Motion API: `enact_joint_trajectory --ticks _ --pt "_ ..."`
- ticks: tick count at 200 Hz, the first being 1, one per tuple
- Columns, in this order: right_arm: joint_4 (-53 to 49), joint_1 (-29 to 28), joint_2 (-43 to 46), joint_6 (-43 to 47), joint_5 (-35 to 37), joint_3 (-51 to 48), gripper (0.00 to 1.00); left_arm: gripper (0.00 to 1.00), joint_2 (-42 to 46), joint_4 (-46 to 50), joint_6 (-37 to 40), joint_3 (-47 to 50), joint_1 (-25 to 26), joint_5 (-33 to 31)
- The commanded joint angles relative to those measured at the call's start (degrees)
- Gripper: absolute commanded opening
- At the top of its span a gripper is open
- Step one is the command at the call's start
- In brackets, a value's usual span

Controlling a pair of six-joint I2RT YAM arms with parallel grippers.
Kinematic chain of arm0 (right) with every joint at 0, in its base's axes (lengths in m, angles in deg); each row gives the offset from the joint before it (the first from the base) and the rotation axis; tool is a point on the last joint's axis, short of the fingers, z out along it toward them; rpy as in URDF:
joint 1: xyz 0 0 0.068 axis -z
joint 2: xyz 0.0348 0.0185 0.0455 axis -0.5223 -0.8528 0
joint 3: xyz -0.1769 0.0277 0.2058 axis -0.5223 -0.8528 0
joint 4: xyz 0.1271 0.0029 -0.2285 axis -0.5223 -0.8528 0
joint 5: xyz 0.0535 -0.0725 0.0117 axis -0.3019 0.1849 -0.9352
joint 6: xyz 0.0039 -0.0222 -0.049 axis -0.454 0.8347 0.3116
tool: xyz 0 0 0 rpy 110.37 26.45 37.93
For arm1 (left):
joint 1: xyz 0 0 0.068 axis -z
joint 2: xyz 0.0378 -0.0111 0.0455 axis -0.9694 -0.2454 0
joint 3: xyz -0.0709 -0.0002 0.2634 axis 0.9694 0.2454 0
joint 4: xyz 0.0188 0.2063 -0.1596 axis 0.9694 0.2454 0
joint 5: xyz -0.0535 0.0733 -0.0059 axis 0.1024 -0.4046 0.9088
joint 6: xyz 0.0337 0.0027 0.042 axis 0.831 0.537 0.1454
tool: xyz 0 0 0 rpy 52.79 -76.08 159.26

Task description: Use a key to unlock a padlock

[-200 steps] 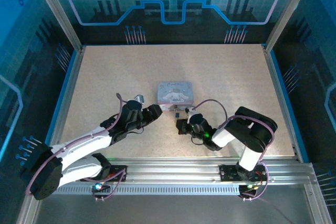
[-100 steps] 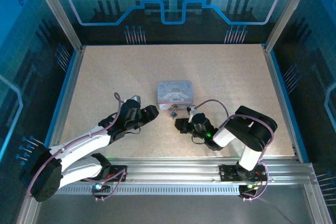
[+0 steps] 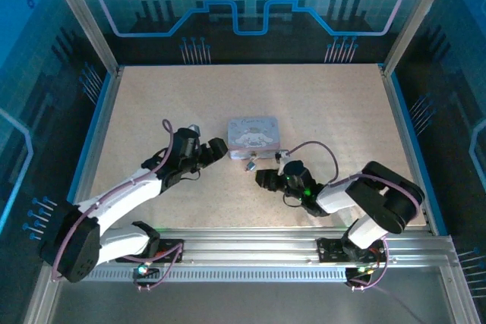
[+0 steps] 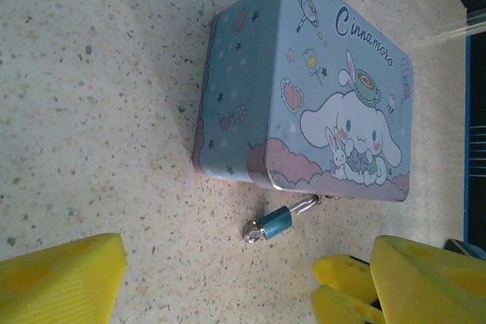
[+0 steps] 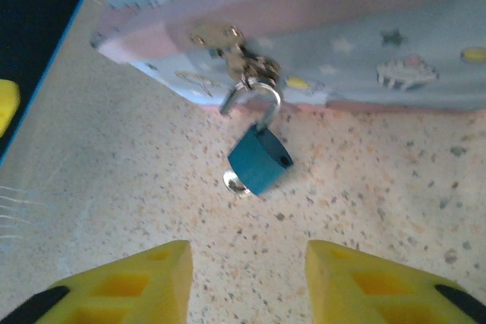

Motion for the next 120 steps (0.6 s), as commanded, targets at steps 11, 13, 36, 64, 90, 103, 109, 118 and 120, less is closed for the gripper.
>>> enact_joint_trajectory --ticks 11,13,36,64,90,103,109,118,120 --pt "-1.3 2.7 3.3 0.9 -5.1 -0.6 0.54 0.83 -6.2 -0.6 4.5 -4.9 -1.5 4.4" --pt "-1.2 2.9 3.4 0.9 -5.4 -0.6 0.55 0.82 -6.7 -0.7 4.6 -5.1 -1.6 4.6" --pt "0.4 4.8 4.2 0.3 -8.7 -0.5 0.72 0.8 -11.9 -1.2 6.1 -8.6 -2.2 5.5" --pt "2.5 7.1 3.7 -1.2 -11.6 -0.1 0.85 0.79 -17.8 -1.3 7.6 -12.5 -2.2 6.2" --pt "3.1 8.9 2.4 -1.2 -13.9 1.4 0.88 0.74 -22.1 0.6 9.6 -15.2 -2.3 5.4" --pt "3.4 9.7 1.7 -1.1 -14.6 2.0 0.89 0.73 -23.3 1.2 10.0 -15.4 -2.3 5.0" --pt "3.4 10.2 1.4 -0.9 -15.1 2.4 0.89 0.72 -23.5 1.1 10.0 -15.1 -2.3 4.9" --pt "3.2 10.9 0.9 -0.5 -15.8 3.2 0.89 0.71 -23.7 0.7 9.9 -14.3 -2.2 4.9" --pt "3.2 11.0 0.8 -0.4 -15.9 3.3 0.89 0.71 -23.7 0.6 10.0 -14.2 -2.2 4.9"
